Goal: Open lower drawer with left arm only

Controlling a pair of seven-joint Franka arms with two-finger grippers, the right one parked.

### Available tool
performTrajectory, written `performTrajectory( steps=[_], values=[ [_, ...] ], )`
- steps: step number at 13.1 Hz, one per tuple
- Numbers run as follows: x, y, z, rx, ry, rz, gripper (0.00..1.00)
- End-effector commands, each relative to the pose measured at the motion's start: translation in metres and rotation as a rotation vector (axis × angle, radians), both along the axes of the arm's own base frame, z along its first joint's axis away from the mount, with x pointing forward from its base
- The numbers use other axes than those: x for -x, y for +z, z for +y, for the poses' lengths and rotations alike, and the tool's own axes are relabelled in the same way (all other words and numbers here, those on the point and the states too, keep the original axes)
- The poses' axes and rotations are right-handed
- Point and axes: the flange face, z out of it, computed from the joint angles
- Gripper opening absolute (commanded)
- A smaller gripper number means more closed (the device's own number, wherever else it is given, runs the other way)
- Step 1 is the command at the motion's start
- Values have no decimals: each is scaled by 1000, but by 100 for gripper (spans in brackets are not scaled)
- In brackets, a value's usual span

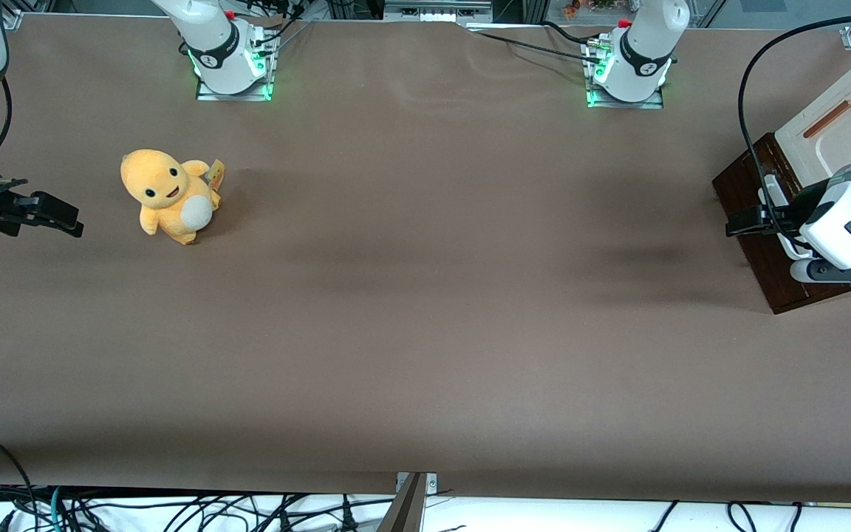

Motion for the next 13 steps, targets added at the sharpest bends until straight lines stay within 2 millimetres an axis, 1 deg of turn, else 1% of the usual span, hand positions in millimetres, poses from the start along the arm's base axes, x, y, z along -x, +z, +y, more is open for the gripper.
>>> performTrajectory(
  steps=[1, 4, 10, 13],
  values=[
    [1, 1, 0, 7, -4, 8, 100],
    [-2, -6, 0, 6, -3, 14, 100],
    [-3, -7, 1, 4, -1, 12, 100],
    [-4, -10, 4, -23, -5, 12, 100]
  ],
)
